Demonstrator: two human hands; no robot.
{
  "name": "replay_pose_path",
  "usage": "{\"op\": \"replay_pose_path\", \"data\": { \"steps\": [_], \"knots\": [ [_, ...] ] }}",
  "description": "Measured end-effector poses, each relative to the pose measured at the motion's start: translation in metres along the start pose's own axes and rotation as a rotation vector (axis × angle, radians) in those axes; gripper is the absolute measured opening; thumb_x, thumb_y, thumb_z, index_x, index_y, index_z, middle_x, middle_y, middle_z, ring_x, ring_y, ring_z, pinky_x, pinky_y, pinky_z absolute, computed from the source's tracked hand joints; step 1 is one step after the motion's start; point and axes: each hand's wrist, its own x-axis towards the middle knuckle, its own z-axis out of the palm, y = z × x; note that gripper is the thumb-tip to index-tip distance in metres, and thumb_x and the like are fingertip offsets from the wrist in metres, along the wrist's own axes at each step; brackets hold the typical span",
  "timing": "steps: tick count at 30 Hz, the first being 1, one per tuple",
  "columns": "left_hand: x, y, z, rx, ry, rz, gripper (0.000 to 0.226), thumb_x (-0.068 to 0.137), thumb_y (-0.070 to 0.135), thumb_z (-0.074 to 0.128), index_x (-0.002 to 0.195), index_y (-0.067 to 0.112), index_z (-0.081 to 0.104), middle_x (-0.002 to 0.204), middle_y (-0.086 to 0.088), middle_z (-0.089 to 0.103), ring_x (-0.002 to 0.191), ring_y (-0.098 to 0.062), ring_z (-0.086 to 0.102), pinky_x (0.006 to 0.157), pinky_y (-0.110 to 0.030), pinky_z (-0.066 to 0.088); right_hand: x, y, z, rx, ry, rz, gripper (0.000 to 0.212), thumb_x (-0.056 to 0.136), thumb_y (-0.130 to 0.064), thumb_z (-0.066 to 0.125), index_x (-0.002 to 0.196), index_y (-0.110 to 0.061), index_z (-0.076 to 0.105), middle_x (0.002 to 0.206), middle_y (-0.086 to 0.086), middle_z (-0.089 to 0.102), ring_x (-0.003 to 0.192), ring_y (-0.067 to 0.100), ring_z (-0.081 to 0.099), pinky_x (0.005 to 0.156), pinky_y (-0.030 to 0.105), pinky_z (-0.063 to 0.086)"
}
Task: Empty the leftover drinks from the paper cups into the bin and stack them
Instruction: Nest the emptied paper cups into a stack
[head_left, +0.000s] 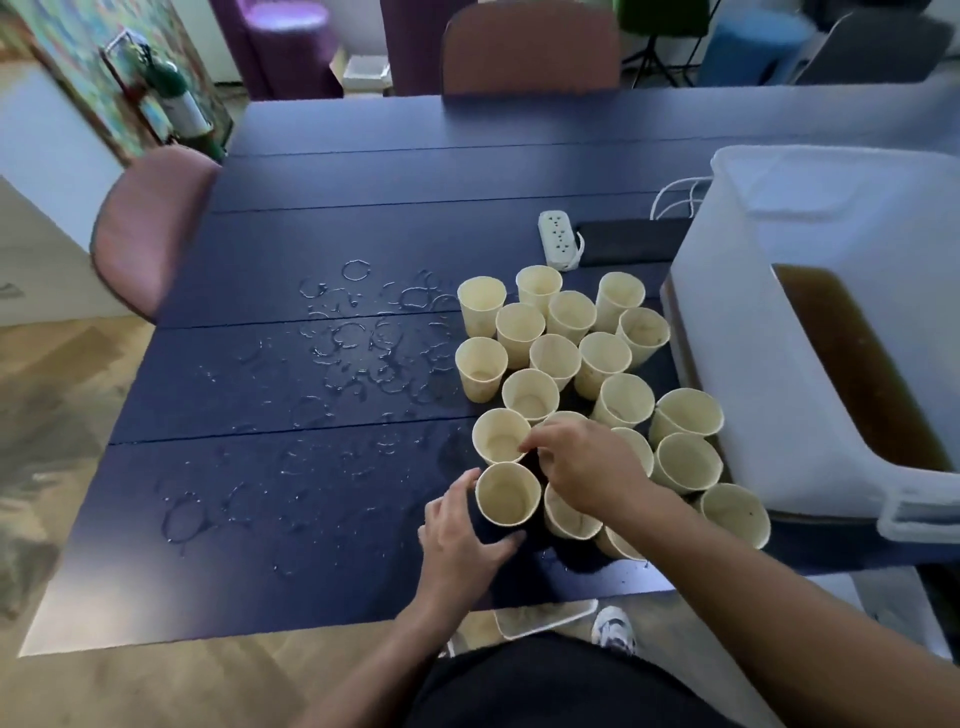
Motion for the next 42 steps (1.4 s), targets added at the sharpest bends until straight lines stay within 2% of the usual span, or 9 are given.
{"op": "replay_pose_path", "data": {
  "steps": [5,12,17,22,27,30,33,38,42],
  "knots": [
    [0.006,0.01,0.002,0.044,0.023,0.032,0.088,0.067,0.053,0.084,0.143,0.036,0.042,0.118,0.04,0.036,0.116,-0.003,0.034,0.094,-0.032,0.021,0.006,0.005,-0.01,-0.044,-0.058,-0.074,0.038,0.095,-0.019,0.05,0.12,-0.04,0.068,0.123,-0.009,0.067,0.113,0.02,0.06,0.083,0.033,0.05],
    [0.016,0.011,0.002,0.009,0.0,0.049,0.082,0.058,0.069,0.066,0.133,0.038,0.049,0.113,0.035,0.049,0.113,0.003,0.036,0.095,-0.032,0.023,0.022,0.011,-0.008,-0.108,-0.102,-0.097,0.041,0.093,-0.016,0.05,0.116,-0.045,0.069,0.121,-0.003,0.067,0.106,0.025,0.063,0.079,0.034,0.049],
    [0.019,0.014,-0.007,-0.049,-0.019,0.019,0.066,0.061,0.064,0.069,0.12,0.042,0.05,0.112,0.03,0.055,0.114,-0.001,0.045,0.099,-0.034,0.027,0.028,0.008,-0.008,-0.188,-0.166,-0.123,0.043,0.09,-0.014,0.053,0.117,-0.044,0.068,0.116,0.001,0.067,0.107,0.028,0.063,0.069,0.029,0.039],
    [0.018,0.006,-0.019,-0.117,0.085,0.011,0.061,0.063,0.059,0.081,0.113,0.052,0.047,0.103,0.023,0.066,0.101,-0.007,0.062,0.095,-0.044,0.049,0.038,0.007,-0.002,-0.195,-0.202,-0.116,0.041,0.087,-0.015,0.057,0.115,-0.042,0.07,0.112,-0.001,0.069,0.104,0.027,0.064,0.076,0.031,0.048],
    [0.02,0.006,-0.029,-0.306,0.192,-0.013,0.066,0.061,0.047,0.084,0.118,0.051,0.051,0.115,0.012,0.066,0.104,-0.009,0.065,0.09,-0.042,0.055,0.042,0.005,0.006,-0.205,-0.189,-0.131,0.033,0.087,-0.019,0.057,0.109,-0.038,0.073,0.107,0.0,0.07,0.098,0.029,0.066,0.076,0.033,0.052],
    [0.025,0.01,-0.033,-0.345,0.26,-0.022,0.065,0.061,0.043,0.08,0.119,0.049,0.051,0.12,0.009,0.062,0.107,-0.011,0.063,0.09,-0.035,0.054,0.042,0.005,0.008,-0.16,-0.138,-0.167,0.027,0.089,-0.027,0.055,0.108,-0.034,0.073,0.104,0.001,0.071,0.095,0.03,0.065,0.074,0.033,0.053],
    [0.031,0.009,-0.037,-0.341,0.288,-0.036,0.067,0.062,0.043,0.081,0.122,0.038,0.05,0.119,0.009,0.06,0.109,-0.01,0.06,0.092,-0.031,0.051,0.039,0.004,0.006,-0.094,-0.051,-0.22,0.023,0.092,-0.036,0.055,0.109,-0.035,0.071,0.105,-0.003,0.071,0.097,0.027,0.065,0.073,0.033,0.05],
    [0.038,0.008,-0.041,-0.327,0.269,-0.086,0.069,0.072,0.015,0.088,0.12,0.035,0.044,0.11,0.016,0.063,0.1,0.002,0.06,0.081,-0.023,0.047,0.037,0.0,-0.015,0.076,0.265,-0.321,0.022,0.09,-0.04,0.057,0.101,-0.031,0.074,0.092,-0.006,0.073,0.081,0.025,0.067,0.061,0.036,0.052],
    [0.039,0.013,-0.039,-0.291,0.23,-0.113,0.068,0.073,0.017,0.088,0.118,0.039,0.042,0.105,0.02,0.064,0.095,0.008,0.06,0.073,-0.01,0.043,0.038,-0.004,-0.036,0.163,0.472,-0.385,0.028,0.089,-0.044,0.053,0.095,-0.028,0.075,0.083,-0.008,0.072,0.069,0.023,0.064,0.056,0.038,0.053]
  ]
}}
